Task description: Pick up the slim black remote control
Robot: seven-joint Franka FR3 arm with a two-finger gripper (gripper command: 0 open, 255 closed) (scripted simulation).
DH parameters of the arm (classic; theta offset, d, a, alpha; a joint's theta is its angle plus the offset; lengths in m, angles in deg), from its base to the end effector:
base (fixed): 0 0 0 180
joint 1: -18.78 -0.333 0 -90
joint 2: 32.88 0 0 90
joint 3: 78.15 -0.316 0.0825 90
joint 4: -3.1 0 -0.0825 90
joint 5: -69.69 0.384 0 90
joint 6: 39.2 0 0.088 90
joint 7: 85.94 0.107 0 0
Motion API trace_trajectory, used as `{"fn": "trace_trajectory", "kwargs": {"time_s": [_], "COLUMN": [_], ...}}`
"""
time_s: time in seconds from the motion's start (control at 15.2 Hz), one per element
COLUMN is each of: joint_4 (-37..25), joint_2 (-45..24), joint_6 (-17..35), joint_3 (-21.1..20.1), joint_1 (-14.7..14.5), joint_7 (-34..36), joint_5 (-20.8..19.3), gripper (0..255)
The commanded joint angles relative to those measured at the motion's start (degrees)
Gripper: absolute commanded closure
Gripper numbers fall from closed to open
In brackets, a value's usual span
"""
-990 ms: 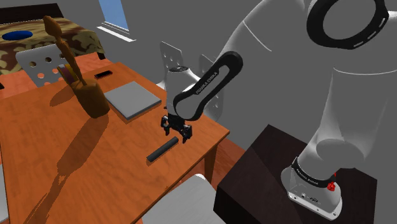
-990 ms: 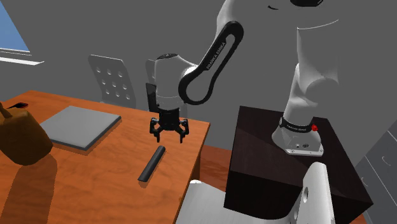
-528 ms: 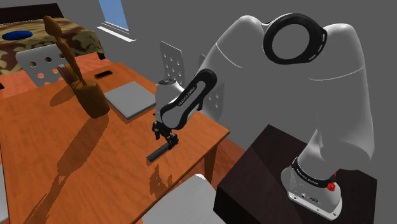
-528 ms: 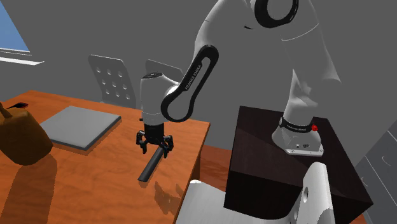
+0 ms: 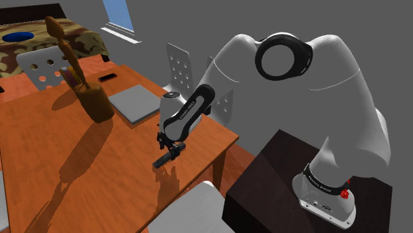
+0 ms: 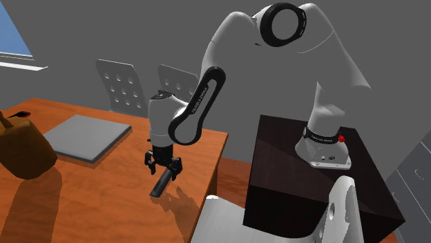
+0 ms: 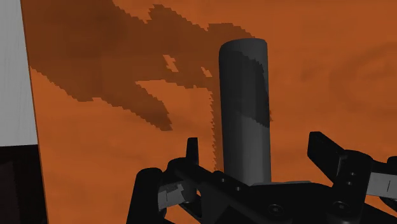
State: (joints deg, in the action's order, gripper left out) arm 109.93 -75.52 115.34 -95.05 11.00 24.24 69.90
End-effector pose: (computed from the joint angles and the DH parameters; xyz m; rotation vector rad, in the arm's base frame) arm 0.5888 0.2600 0.1398 -2.0759 2.0983 0.2009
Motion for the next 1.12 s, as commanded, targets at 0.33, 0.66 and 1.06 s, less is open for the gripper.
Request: {"fn": "trace_trajectory", "kwargs": {"time_s": [0.33, 0.66, 1.06], "joint_4": [-0.46, -0.79, 0.38], "joint_2": [-1.61, -2.11, 1.01], "joint_6": [1.16, 1.37, -0.6], "joint_3": [0.33, 0.46, -0.21], "joint_1": [-0.28, -0.59, 0.19], "joint_7": [-0.07, 0.12, 0.07], "joint_5": [-0.22, -0.3, 0.14], "gripper": [255, 255, 255]}}
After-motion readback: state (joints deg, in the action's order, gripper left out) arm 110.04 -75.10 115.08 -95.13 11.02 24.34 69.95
